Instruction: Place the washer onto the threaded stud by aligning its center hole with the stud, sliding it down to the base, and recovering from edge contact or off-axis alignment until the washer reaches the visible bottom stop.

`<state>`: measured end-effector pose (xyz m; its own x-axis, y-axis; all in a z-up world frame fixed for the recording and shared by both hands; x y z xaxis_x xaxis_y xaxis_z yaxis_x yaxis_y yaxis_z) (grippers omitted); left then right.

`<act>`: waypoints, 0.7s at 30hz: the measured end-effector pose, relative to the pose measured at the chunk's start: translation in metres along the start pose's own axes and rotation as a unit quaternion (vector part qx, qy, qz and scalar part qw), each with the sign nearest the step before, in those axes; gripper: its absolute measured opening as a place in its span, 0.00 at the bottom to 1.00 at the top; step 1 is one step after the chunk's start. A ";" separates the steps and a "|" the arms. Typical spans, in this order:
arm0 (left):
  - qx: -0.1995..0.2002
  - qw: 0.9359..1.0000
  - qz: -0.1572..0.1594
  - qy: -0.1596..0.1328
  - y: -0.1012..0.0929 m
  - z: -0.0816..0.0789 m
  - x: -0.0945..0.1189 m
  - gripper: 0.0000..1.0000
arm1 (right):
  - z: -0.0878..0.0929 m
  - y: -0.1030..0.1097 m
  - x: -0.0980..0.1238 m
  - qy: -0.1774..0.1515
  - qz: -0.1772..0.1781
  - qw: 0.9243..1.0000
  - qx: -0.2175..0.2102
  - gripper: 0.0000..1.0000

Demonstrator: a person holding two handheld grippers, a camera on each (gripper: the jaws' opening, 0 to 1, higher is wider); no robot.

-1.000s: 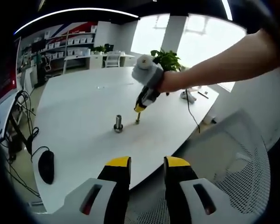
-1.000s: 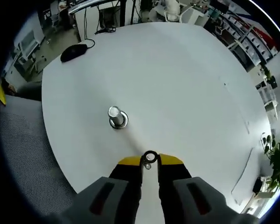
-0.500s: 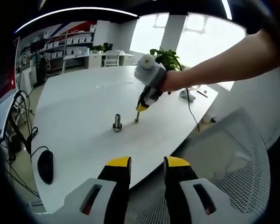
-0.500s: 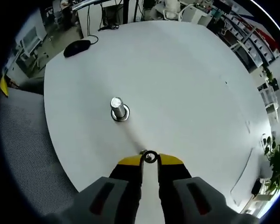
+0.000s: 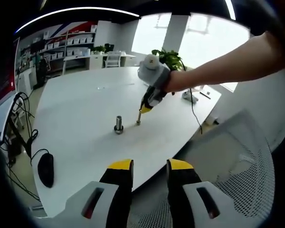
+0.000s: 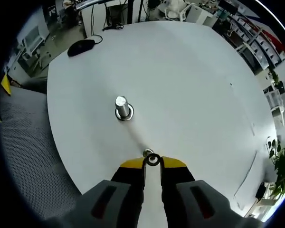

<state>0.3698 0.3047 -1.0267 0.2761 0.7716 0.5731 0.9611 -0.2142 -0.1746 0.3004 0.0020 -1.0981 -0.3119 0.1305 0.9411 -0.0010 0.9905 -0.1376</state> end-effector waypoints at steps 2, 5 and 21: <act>0.000 1.000 0.000 0.000 0.001 0.001 0.000 0.26 | 0.000 0.001 -0.003 0.000 0.000 1.000 0.005 0.14; -0.001 1.000 0.001 0.000 -0.001 -0.001 0.001 0.26 | -0.001 0.000 -0.005 0.001 0.000 1.000 0.006 0.14; -0.004 1.000 0.004 0.005 -0.001 0.002 -0.001 0.25 | 0.002 -0.002 -0.022 0.017 -0.012 1.000 0.003 0.14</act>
<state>0.3687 0.3051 -1.0284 0.2842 0.7637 0.5796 0.9588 -0.2249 -0.1738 0.3052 -0.0033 -1.1193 -0.2799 0.1085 0.9539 -0.0130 0.9931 -0.1167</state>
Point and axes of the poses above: the point that each gripper's makers call its tool centre point, and the gripper's own axes: x roughly backward along the fingers, y roughly to its left, z roughly out of its underside, the point moved 8 cm from there along x, roughly backward along the fingers, and after that the axes turned 4 degrees about -x, right-handed, at the moved point
